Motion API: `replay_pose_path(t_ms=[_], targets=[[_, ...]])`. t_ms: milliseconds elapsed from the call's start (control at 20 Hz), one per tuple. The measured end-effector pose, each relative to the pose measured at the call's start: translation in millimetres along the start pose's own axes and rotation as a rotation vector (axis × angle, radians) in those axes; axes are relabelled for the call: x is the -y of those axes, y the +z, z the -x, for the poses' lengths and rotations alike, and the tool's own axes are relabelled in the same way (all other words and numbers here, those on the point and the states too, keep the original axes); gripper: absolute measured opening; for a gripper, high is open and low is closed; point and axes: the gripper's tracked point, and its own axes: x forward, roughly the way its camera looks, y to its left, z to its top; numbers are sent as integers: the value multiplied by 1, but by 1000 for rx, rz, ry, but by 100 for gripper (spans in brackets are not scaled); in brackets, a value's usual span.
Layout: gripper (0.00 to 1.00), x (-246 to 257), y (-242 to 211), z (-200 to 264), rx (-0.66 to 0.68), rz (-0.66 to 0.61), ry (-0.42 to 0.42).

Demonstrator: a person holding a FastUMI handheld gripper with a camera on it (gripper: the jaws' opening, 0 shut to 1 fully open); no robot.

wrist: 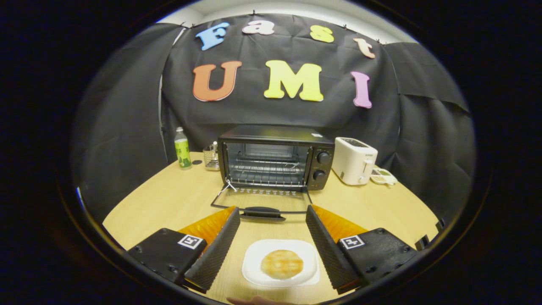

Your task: Open the toaster oven, put the food inside, and close the toaster oven door.

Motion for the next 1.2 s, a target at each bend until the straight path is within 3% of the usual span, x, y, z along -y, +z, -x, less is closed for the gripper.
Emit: replay_pose_path(t_ms=[600, 900, 1200], targets=[[100, -8, -5, 71, 229, 21, -9], [100, 1, -38, 63, 226, -6, -29], [100, 19, -83, 34, 132, -2, -59]])
